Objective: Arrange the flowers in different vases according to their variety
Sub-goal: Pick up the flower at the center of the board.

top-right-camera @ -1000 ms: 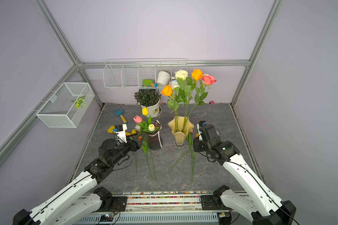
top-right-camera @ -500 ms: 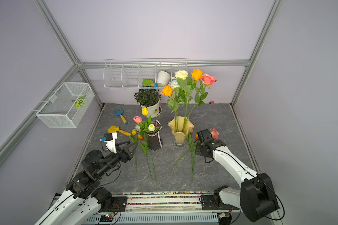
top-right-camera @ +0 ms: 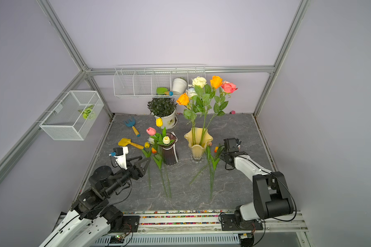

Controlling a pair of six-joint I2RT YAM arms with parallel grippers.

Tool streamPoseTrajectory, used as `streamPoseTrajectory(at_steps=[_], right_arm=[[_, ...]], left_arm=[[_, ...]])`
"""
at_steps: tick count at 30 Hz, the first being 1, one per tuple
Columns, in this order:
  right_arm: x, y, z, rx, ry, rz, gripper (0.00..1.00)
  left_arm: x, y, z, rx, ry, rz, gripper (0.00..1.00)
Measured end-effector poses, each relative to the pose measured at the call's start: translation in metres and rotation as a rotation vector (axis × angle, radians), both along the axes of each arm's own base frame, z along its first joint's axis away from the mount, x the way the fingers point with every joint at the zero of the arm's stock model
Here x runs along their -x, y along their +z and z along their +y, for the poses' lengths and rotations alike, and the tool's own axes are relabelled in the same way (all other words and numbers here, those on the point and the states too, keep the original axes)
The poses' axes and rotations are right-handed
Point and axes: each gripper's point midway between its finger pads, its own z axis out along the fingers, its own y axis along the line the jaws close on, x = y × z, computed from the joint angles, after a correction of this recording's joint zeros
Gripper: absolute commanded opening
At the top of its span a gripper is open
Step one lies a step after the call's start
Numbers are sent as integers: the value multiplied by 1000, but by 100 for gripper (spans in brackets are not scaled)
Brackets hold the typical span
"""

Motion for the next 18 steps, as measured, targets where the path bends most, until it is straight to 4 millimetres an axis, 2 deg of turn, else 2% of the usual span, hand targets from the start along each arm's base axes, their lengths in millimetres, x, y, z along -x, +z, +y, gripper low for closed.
streamPoseTrajectory(at_steps=[5,13,18], right_arm=[[-10,-8,1,-31,-10,-13,40],[-29,1,8,-59,0,-57,40],[-35,-16,13,-76,11,-16,39]], left_arm=[[0,-2,1,-8,6,4,73],[-2,-3,3,-14,17,3,73],[-2,-3,3,-16,17,5,73]])
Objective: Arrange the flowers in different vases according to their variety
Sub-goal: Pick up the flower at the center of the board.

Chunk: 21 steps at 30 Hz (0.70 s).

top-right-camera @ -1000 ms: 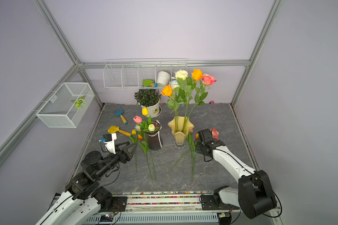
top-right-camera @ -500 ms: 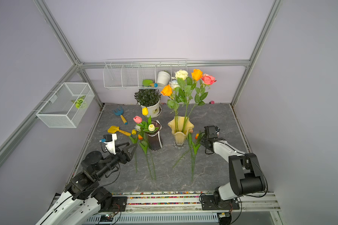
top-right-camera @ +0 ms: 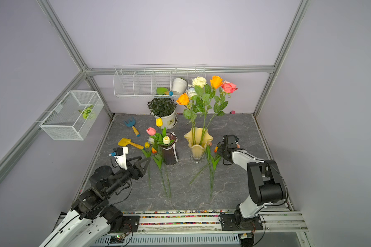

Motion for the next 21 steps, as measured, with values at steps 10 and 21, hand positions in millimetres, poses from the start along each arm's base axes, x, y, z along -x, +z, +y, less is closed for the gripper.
streamPoseTrajectory(at_steps=[10,21], right_arm=[[-5,-14,5,-26,5,21,18],[-4,30,-5,14,-20,-64,0]], left_arm=[[1,-1,2,-3,4,2,73],[0,-3,1,-7,7,10,73]])
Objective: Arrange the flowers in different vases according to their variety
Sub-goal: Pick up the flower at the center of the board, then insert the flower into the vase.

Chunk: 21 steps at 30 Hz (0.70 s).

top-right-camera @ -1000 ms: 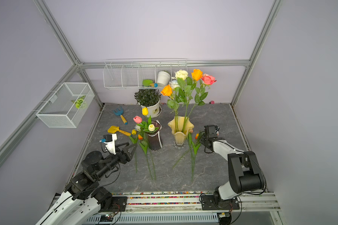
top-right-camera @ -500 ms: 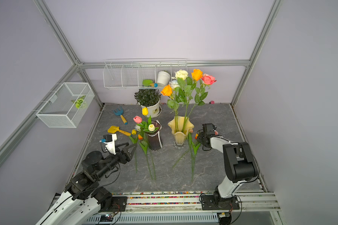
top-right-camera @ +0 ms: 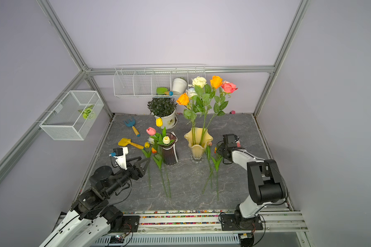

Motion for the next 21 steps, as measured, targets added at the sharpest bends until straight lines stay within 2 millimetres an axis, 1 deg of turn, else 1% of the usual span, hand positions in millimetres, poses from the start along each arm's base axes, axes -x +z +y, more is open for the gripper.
streamPoseTrajectory(at_steps=[3,6,7,10,14,15,17,21], right_arm=[[2,49,-7,26,-11,-115,0],[8,101,-16,61,-26,-232,0],[12,118,-19,76,-33,-271,0],[25,162,-30,118,-54,-371,0],[47,213,-38,175,-47,-489,0],[52,229,-39,188,-39,-524,0],[60,263,-40,206,-27,-594,0],[74,354,-37,218,4,-788,0]], left_arm=[[-1,-3,-1,4,2,14,73],[-2,-9,-1,13,8,41,73],[-2,-13,-1,15,11,56,73],[-3,-29,0,20,29,111,73],[-3,-51,3,27,60,195,73],[-2,-57,4,32,69,219,73],[-1,-68,5,43,85,265,73],[2,-95,8,67,125,365,73]])
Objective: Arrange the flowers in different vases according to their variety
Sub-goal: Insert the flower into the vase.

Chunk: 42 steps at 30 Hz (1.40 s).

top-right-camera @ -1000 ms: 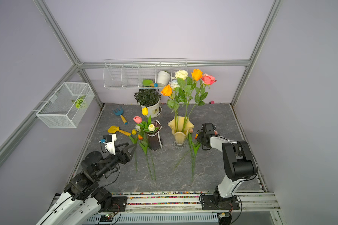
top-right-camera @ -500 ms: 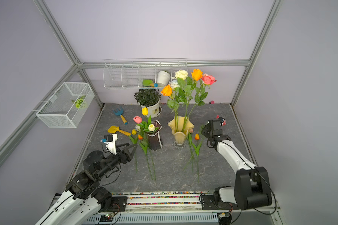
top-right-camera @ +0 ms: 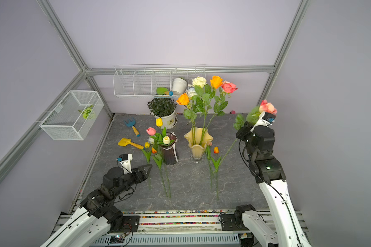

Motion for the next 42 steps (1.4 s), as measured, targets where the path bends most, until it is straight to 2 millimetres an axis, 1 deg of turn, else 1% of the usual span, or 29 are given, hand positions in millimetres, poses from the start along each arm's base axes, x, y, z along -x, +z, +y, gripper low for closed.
streamPoseTrajectory(at_steps=[2,5,6,8,9,11,13,14,19,21,23,27,30,32,33,36,37,39,40,42], right_arm=[[7,42,4,2,30,-90,0],[11,94,11,-8,74,-205,0],[10,105,13,-11,86,-229,0],[2,127,20,-16,119,-276,0],[-2,132,23,-17,132,-288,0],[-19,140,34,-20,166,-299,0],[-37,138,48,-18,201,-291,0],[-48,133,56,-16,221,-279,0],[-98,98,98,14,304,-207,0],[-110,87,114,45,326,-199,0],[-114,78,130,89,339,-208,0],[-112,71,155,174,355,-251,0],[-112,66,164,215,352,-280,0],[-112,58,167,237,353,-283,0],[-111,52,169,249,355,-279,2],[-103,32,175,277,379,-251,39],[-99,26,177,289,390,-242,46],[-91,20,179,298,409,-225,55],[-86,18,179,300,415,-215,57],[-77,19,175,303,419,-205,58]], left_arm=[[1,-14,2,4,24,50,73],[2,-37,6,2,65,126,73],[3,-43,8,-1,78,147,73],[4,-55,11,-8,109,189,72],[3,-59,12,-9,120,203,72],[3,-66,15,-11,149,229,72],[2,-70,17,-12,170,247,72],[2,-72,18,-13,180,256,72],[-1,-85,19,-31,209,299,71],[-2,-89,18,-35,213,311,71],[-3,-91,17,-37,216,318,71],[-6,-90,15,-26,216,310,71],[-7,-87,14,-18,215,301,71],[-8,-87,14,-16,216,298,70],[-8,-87,14,-15,216,297,70],[-8,-88,14,-13,219,301,70],[-8,-90,15,-16,223,309,70],[-8,-94,16,-27,230,324,70],[-8,-99,17,-36,235,338,69],[-7,-106,20,-53,247,364,69]])
